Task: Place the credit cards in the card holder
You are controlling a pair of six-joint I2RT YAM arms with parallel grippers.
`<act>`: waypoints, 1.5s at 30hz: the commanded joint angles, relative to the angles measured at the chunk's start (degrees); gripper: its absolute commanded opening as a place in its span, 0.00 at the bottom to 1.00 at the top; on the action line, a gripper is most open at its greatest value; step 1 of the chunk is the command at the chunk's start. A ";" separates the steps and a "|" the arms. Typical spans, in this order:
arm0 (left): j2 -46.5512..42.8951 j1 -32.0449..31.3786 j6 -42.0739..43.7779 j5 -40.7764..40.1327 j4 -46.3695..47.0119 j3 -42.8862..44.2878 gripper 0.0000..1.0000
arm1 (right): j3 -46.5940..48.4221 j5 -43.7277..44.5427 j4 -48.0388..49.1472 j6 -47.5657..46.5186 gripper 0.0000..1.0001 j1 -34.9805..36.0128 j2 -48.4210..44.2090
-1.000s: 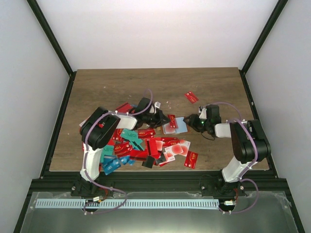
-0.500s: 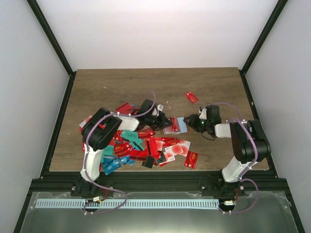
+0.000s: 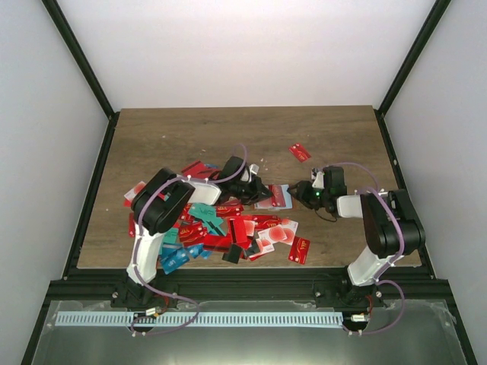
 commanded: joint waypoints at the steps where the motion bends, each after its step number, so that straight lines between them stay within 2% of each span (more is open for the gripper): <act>1: 2.21 -0.34 0.61 -0.75 -1.03 1.59 0.04 | -1.35 0.24 -3.60 0.72 0.44 -0.21 -0.01; 11: 3.53 -0.68 1.68 0.04 -2.44 3.04 0.04 | -0.94 -0.23 -3.29 0.72 0.43 -0.19 0.70; 37: 4.78 -1.62 12.66 0.75 -17.76 9.78 0.04 | 0.85 -0.62 -4.25 -0.36 0.43 -0.21 1.68; 45: 5.77 -1.63 13.21 0.63 -18.44 11.03 0.04 | 0.89 -0.84 -4.42 -0.51 0.43 -0.21 1.68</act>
